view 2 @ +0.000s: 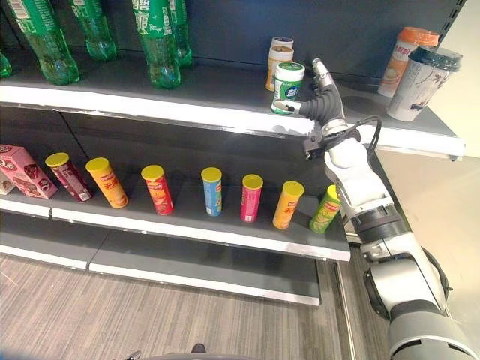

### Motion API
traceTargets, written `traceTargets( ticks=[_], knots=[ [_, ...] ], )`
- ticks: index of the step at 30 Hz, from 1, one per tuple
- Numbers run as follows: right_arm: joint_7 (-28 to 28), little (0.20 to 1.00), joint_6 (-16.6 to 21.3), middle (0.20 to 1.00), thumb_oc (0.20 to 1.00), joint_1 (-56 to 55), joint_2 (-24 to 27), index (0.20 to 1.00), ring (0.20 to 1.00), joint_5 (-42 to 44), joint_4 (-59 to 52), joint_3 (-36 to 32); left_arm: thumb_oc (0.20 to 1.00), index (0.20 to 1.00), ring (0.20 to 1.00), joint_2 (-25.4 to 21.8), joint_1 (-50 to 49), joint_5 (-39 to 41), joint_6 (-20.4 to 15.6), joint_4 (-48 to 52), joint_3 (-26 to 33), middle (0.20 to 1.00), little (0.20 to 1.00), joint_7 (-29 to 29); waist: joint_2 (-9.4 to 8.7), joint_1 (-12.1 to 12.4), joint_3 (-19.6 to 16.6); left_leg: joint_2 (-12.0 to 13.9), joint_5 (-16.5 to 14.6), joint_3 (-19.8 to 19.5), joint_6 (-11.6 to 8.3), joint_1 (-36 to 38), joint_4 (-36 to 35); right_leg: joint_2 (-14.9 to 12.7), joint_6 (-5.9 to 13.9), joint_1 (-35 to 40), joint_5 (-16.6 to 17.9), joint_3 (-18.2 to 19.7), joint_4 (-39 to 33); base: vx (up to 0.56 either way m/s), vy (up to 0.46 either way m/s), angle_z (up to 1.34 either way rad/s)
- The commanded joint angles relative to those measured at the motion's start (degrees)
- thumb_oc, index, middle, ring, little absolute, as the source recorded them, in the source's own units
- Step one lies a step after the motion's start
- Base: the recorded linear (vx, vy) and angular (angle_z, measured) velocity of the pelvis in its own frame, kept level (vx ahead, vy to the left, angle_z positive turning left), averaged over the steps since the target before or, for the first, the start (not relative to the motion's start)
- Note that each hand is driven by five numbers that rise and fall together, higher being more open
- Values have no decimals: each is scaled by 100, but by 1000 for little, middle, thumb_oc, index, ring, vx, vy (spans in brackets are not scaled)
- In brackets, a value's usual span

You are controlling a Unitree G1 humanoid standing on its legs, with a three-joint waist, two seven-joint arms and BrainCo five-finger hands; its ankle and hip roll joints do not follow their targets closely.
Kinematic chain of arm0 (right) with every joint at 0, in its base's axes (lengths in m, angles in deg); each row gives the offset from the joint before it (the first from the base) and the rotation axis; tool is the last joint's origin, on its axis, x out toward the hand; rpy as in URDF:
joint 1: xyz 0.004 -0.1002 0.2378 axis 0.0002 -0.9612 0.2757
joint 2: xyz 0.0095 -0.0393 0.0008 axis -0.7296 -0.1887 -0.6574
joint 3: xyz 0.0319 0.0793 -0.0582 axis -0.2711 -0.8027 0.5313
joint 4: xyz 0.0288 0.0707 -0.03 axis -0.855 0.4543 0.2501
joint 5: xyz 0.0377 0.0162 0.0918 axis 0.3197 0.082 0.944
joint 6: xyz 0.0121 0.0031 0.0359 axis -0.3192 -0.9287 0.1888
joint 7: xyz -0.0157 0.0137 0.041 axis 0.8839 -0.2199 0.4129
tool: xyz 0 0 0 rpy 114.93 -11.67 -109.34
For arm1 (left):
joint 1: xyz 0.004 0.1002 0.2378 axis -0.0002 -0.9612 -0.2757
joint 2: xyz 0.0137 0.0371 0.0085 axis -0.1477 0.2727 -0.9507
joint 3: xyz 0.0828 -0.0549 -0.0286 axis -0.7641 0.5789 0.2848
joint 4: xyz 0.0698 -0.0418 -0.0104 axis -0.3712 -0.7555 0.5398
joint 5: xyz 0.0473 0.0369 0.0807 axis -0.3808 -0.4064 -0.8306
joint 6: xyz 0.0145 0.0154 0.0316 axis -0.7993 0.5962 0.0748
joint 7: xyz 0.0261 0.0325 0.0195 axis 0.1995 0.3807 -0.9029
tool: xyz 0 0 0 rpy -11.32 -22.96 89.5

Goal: Put the goods on the table back onto the shelves and tidy them up.

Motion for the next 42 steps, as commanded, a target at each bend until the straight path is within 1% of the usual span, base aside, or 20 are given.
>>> traceTargets(
  ticks=[1,5,6,8,9,10,16,17,21,26,28,30,32,33,36,37,38,39,40,42],
  knots=[
    [226,1000,234,1000,1000,405,308,1000,1000,-152,-41,-57,1000,1000,1000,-122,390,56,-118,-230,-249,1000,1000,-127,76,167,-89,289,-611,502,-260,281,39,-282,131,-350,121,-143,292,0,0,0],
    [263,1000,257,1000,1000,245,311,1000,1000,-219,-262,-176,1000,1000,1000,-104,398,42,-111,-236,-230,1000,1000,-144,84,149,-81,287,-615,497,-255,281,39,-288,134,-356,120,-138,296,0,0,0],
    [442,1000,451,1000,1000,-359,263,1000,1000,-373,-1134,-749,1000,1000,1000,-7,399,-13,-122,-227,-160,1000,1000,-180,111,71,-43,279,-624,510,-237,277,39,-299,143,-391,111,-126,311,14,38,5],
    [529,1000,717,1000,1000,-964,196,1000,1000,-365,-1985,-1356,1000,1000,1000,2,375,-64,-128,-248,-85,1000,1000,-200,97,42,-32,270,-638,504,-221,271,39,-312,152,-423,98,-107,325,33,53,18],
    [598,1000,1064,1000,1000,-1629,83,1000,1000,-249,-2757,-2182,1000,1000,1000,-29,311,-141,-159,-195,4,1000,1000,-166,70,7,15,280,-684,511,-213,280,39,-309,170,-445,58,-87,347,30,64,18],
    [583,1000,1128,1000,1000,-1792,25,1000,1000,-190,-2940,-2368,1000,1000,1000,-56,294,-130,-155,-169,-5,1000,1000,-140,22,21,0,263,-659,518,-200,243,39,-323,175,-484,83,-69,338,16,55,14],
    [302,1000,1417,1000,1000,-2507,-125,1000,1000,478,-3300,-3049,1000,1000,1000,-102,206,-94,-189,-18,32,1000,1000,0,-97,-8,41,254,-687,577,-184,225,39,-326,211,-555,102,-9,353,-3,21,-8],
    [71,1000,1544,1000,1000,-2838,-242,1000,1000,857,-3431,-3275,1000,1000,1000,-120,157,-109,-219,80,44,1000,1000,99,-155,-58,89,248,-708,626,-172,220,39,-333,235,-629,130,62,373,-19,23,-14],
    [-144,1000,1552,1000,1000,-3221,-248,1000,1000,1150,-3415,-3393,1000,1000,1000,-148,165,-140,-260,213,48,1000,1000,165,-194,-136,118,230,-746,705,-154,241,39,-358,259,-705,171,177,384,-11,25,-12],
    [-625,1000,1319,1000,1000,-3735,-55,1000,1000,1323,-3219,-3345,1000,1000,1000,-206,147,-204,-348,506,69,1000,1000,265,-221,-207,133,219,-759,789,-151,272,39,-387,277,-742,199,249,411,-8,16,-11],
    [-864,1000,1240,1000,1000,-3896,38,1000,1000,1455,-3017,-3134,1000,1000,1000,-241,159,-211,-366,591,56,1000,1000,277,-235,-229,135,215,-755,819,-161,283,39,-400,284,-754,221,282,411,-15,-2,-7],
    [-1226,1000,1019,1000,1000,-4182,192,1000,1000,1517,-2885,-2888,1000,1000,1000,-278,182,-197,-388,699,93,1000,1000,328,-243,-258,157,214,-741,839,-173,284,39,-405,282,-768,231,296,416,-30,-17,-7],
    [-1927,1000,684,1000,1000,-4832,287,1000,1000,1826,-2626,-2698,1000,1000,1000,-304,189,-231,-414,734,172,1000,1000,457,-224,-326,194,218,-719,849,-197,273,39,-412,282,-777,221,292,432,-33,-23,-6],
    [-1935,1000,688,1000,1000,-4835,290,1000,1000,1832,-2620,-2700,1000,1000,1000,-303,184,-231,-415,734,170,1000,1000,459,-222,-326,191,219,-720,848,-197,273,39,-412,282,-776,219,291,433,-18,-16,-7],
    [-2573,1000,400,1000,1000,-5449,185,1000,1000,2241,-2391,-2653,1000,1000,1000,-321,168,-308,-440,683,200,1000,1000,601,-182,-409,237,225,-699,860,-218,272,39,-412,284,-794,208,286,456,-9,-20,-8],
    [-2573,1000,400,1000,1000,-5449,185,1000,1000,2241,-2391,-2653,1000,1000,1000,-321,168,-308,-440,683,200,1000,1000,601,-182,-409,237,225,-699,860,-218,272,39,-412,284,-794,208,286,456,0,0,0],
    [-3042,1000,148,1000,1000,-5805,223,1000,1000,2343,-2182,-2520,1000,1000,1000,-323,147,-395,-445,650,195,1000,1000,725,-139,-473,263,230,-687,883,-236,277,39,-418,291,-810,208,305,465,-9,-11,-5],
    [-3046,1000,148,1000,1000,-5810,225,1000,1000,2344,-2181,-2523,1000,1000,1000,-322,143,-396,-445,651,193,1000,1000,726,-136,-472,261,232,-689,883,-236,278,39,-417,291,-810,207,305,465,0,0,0],
    [-3437,1000,-59,1000,1000,-6186,330,1000,1000,2332,-2079,-2424,1000,1000,1000,-320,109,-486,-463,614,179,1000,1000,866,-101,-519,258,240,-683,902,-249,284,39,-416,291,-807,208,309,453,0,0,0],
    [-3674,1000,-134,1000,1000,-6406,507,1000,1000,2007,-1481,-2129,1000,1000,1000,-321,141,-579,-462,509,112,1000,1000,977,-63,-570,245,253,-676,934,-267,304,39,-416,291,-806,222,316,442,5,-4,-2]
  ],
)
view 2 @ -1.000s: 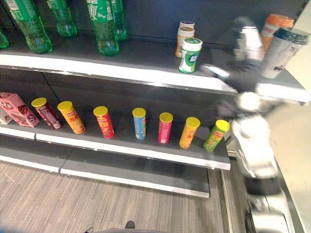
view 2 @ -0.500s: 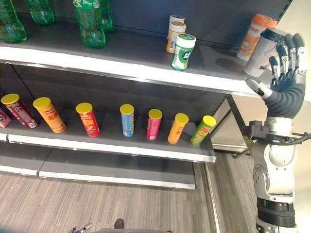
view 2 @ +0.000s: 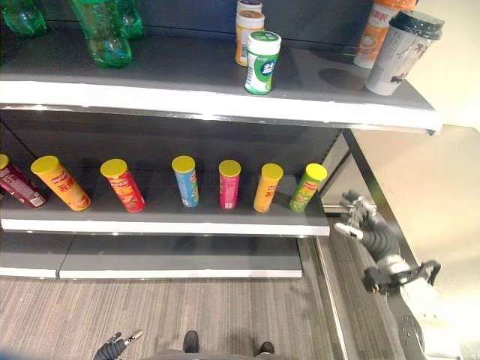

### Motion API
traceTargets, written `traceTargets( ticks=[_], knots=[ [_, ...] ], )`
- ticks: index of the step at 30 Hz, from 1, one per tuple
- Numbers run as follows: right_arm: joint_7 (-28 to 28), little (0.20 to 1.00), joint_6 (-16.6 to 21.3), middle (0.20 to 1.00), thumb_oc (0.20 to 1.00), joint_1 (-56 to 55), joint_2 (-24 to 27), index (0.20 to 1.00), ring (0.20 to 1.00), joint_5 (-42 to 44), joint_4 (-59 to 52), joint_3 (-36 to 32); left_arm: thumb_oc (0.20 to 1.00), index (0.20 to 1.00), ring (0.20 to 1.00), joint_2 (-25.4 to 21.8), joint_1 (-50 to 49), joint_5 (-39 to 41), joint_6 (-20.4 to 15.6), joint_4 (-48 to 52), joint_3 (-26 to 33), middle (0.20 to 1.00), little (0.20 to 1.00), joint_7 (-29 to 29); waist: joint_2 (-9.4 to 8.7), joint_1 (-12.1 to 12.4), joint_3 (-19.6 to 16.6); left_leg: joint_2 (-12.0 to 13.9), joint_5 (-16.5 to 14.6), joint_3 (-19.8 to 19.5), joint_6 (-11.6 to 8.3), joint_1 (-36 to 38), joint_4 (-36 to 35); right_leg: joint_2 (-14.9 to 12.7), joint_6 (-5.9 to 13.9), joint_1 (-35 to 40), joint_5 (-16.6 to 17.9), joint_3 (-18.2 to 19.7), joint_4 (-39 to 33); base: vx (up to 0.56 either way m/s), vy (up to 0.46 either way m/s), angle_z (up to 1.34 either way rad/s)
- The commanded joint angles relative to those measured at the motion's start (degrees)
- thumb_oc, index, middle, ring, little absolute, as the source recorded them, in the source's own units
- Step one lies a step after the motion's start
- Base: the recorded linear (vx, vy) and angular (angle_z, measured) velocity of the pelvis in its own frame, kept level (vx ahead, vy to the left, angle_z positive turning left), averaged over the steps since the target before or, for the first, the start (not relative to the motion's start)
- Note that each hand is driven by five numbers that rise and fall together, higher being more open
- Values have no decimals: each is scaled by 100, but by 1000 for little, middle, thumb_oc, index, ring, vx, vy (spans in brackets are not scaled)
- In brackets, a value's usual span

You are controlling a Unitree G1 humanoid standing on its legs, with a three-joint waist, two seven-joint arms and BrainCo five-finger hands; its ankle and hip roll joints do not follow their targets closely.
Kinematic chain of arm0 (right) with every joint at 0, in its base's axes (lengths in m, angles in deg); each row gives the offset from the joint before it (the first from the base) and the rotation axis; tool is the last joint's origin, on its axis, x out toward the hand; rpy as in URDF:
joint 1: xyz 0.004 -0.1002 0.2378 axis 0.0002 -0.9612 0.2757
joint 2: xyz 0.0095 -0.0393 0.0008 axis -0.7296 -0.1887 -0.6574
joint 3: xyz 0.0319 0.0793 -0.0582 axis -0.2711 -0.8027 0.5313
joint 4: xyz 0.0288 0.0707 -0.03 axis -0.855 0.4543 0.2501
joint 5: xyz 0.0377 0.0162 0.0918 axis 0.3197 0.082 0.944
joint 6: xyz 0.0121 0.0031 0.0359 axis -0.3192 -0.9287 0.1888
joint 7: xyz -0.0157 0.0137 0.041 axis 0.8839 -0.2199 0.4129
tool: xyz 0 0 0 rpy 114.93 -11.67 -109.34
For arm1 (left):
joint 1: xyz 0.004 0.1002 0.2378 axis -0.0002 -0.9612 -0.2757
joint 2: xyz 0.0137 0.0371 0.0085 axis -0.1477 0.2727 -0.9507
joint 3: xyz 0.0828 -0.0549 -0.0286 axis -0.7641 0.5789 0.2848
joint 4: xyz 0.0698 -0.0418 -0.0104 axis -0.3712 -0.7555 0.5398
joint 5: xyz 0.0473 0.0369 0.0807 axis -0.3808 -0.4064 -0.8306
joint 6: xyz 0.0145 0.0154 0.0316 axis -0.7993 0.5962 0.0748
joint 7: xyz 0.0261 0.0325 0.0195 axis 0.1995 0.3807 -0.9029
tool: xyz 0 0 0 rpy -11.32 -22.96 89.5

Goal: Put the goods on the table back onto the shelves and tidy them up.

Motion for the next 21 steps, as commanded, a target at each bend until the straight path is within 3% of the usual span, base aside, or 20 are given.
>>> traceTargets(
  ticks=[1,4,6,8,11,14,17,21],
  knots=[
    [-648,1000,-59,1000,1000,-35,574,1000,1000,-530,668,429,1000,1000,1000,-138,205,-385,-191,-286,17,1000,1000,301,202,35,-137,377,-587,416,-341,379,38,-219,160,-501,173,-40,433,7,-17,-5],
    [-356,1000,48,1000,1000,42,688,1000,1000,-1893,1683,1015,1000,1000,1000,-133,303,-366,-160,-218,-196,1000,1000,329,238,4,-166,392,-564,415,-353,349,38,-199,151,-516,176,-34,408,-3,-11,-3],
    [392,1000,126,1000,1000,379,269,1000,1000,-2974,2748,1416,1000,1000,1000,-134,398,-368,-147,-98,-407,1000,1000,229,280,15,-174,406,-563,399,-344,356,38,-182,137,-488,167,-47,383,12,-37,-3],
    [921,1000,87,1000,1000,814,-437,1000,1000,-3324,3618,1575,1000,1000,1000,-100,494,-312,-142,-67,-508,1000,1000,26,319,43,-188,416,-563,379,-325,368,38,-162,115,-454,151,-50,360,21,-35,-3],
    [1618,1000,99,1000,1000,1107,-1261,1000,1000,-3422,4721,1484,1000,1000,1000,-42,588,-330,-157,-132,-564,1000,1000,-197,382,56,-225,431,-587,344,-303,412,38,-132,88,-375,106,-66,341,35,-34,-3],
    [2040,1000,68,1000,1000,1367,-1715,1000,1000,-3333,5736,1366,1000,1000,1000,26,636,-264,-135,-224,-573,1000,1000,-292,432,68,-231,437,-607,329,-293,458,38,-98,63,-300,67,-83,328,15,-21,1],
    [2108,1000,6,1000,1000,1526,-1946,1000,1000,-3278,6509,1385,1000,1000,1000,77,661,-340,-114,-489,-607,1000,1000,-349,467,74,-237,453,-623,300,-298,522,38,-53,28,-205,15,-111,315,42,-29,2],
    [2114,1000,12,1000,1000,1552,-2002,1000,1000,-3264,6727,1441,1000,1000,1000,101,652,-437,-95,-635,-625,1000,1000,-345,475,81,-236,467,-628,267,-302,574,38,-15,0,-135,-18,-127,300,37,-28,5]
  ],
)
